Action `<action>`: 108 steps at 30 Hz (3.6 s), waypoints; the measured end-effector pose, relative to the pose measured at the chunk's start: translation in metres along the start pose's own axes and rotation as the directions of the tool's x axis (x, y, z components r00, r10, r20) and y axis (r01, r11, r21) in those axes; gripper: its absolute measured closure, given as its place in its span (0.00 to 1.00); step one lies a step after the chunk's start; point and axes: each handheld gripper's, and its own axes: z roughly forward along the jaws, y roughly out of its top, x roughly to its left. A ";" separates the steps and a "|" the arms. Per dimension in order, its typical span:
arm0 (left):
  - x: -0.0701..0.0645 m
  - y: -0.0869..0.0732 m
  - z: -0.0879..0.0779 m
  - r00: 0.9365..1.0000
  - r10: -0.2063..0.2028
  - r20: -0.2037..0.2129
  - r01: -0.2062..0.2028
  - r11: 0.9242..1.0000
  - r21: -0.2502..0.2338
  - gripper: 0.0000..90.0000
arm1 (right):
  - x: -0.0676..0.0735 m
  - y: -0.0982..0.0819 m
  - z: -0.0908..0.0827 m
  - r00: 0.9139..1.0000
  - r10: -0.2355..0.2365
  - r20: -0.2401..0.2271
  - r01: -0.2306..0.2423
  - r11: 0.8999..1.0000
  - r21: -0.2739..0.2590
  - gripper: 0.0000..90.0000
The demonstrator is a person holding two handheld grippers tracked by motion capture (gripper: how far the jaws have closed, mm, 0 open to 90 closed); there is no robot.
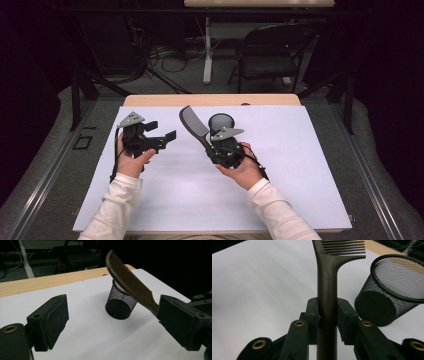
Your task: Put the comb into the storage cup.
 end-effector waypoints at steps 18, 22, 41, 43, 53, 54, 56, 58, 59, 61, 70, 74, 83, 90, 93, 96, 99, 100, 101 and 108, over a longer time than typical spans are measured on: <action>-0.003 0.002 -0.003 0.998 -0.007 0.064 0.008 1.000 -0.009 0.16 | -0.004 -0.015 -0.021 0.994 -0.079 0.070 0.086 0.990 -0.114 0.81; -0.003 0.002 -0.003 0.997 -0.006 0.081 0.006 1.000 -0.005 0.17 | -0.003 -0.020 -0.023 0.991 -0.101 0.082 0.111 0.986 -0.124 0.81; -0.008 -0.001 -0.001 0.986 -0.028 0.161 0.030 1.000 -0.008 0.30 | 0.007 -0.029 -0.025 0.985 -0.139 0.104 0.154 0.975 -0.162 0.81; -0.008 -0.001 -0.001 0.986 -0.033 0.162 0.034 0.999 -0.002 0.33 | 0.008 -0.030 -0.025 0.985 -0.139 0.104 0.154 0.974 -0.166 0.81; -0.009 -0.001 -0.001 0.987 -0.051 0.152 0.051 0.999 0.004 0.39 | 0.009 -0.033 -0.023 0.985 -0.138 0.107 0.155 0.973 -0.169 0.81; -0.009 -0.001 -0.001 0.986 -0.050 0.156 0.050 0.999 0.004 0.39 | 0.010 -0.033 -0.023 0.984 -0.139 0.108 0.155 0.973 -0.169 0.81; -0.010 -0.001 -0.001 0.986 -0.052 0.160 0.051 0.999 0.008 0.39 | 0.010 -0.034 -0.022 0.985 -0.137 0.105 0.154 0.974 -0.169 0.81; -0.011 -0.001 -0.001 0.986 -0.054 0.160 0.052 0.999 0.012 0.39 | 0.011 -0.034 -0.022 0.985 -0.137 0.109 0.154 0.973 -0.170 0.81; -0.012 -0.001 0.000 0.985 -0.057 0.162 0.056 0.998 0.014 0.39 | 0.011 -0.035 -0.022 0.985 -0.137 0.109 0.155 0.973 -0.170 0.81; -0.012 -0.002 0.000 0.982 -0.071 0.174 0.070 0.997 0.013 0.39 | 0.012 -0.035 -0.021 0.984 -0.137 0.110 0.155 0.973 -0.173 0.81; -0.009 -0.006 0.002 0.962 -0.135 0.236 0.137 0.991 0.009 0.48 | 0.014 -0.037 -0.020 0.985 -0.139 0.106 0.156 0.971 -0.180 0.81; -0.009 -0.007 0.002 0.959 -0.141 0.247 0.145 0.989 0.001 0.49 | 0.015 -0.038 -0.020 0.984 -0.140 0.107 0.158 0.971 -0.182 0.81; -0.011 -0.007 0.001 0.956 -0.142 0.258 0.148 0.989 -0.001 0.54 | 0.015 -0.039 -0.020 0.984 -0.142 0.108 0.161 0.968 -0.194 0.81; -0.012 -0.008 0.003 0.943 -0.176 0.282 0.178 0.984 0.021 0.55 | 0.019 -0.040 -0.020 0.984 -0.150 0.100 0.167 0.966 -0.196 0.81; -0.012 -0.009 0.003 0.941 -0.182 0.284 0.182 0.983 0.026 0.58 | 0.021 -0.040 -0.019 0.983 -0.158 0.093 0.174 0.965 -0.196 0.81; -0.011 -0.010 0.004 0.937 -0.198 0.288 0.199 0.980 0.024 0.61 | 0.022 -0.040 -0.019 0.983 -0.159 0.088 0.174 0.965 -0.198 0.81; -0.011 -0.011 0.003 0.933 -0.207 0.294 0.211 0.977 0.019 0.65 | 0.022 -0.040 -0.019 0.984 -0.160 0.081 0.173 0.965 -0.199 0.81; -0.011 -0.011 0.003 0.932 -0.209 0.296 0.214 0.977 0.015 0.65 | 0.023 -0.040 -0.019 0.984 -0.160 0.080 0.173 0.964 -0.200 0.81; -0.011 -0.011 0.003 0.933 -0.208 0.294 0.214 0.977 0.012 0.66 | 0.023 -0.040 -0.019 0.984 -0.159 0.077 0.172 0.964 -0.201 0.81; -0.011 -0.012 0.003 0.932 -0.211 0.296 0.221 0.975 0.000 0.72 | 0.026 -0.041 -0.017 0.985 -0.163 0.061 0.172 0.965 -0.198 0.81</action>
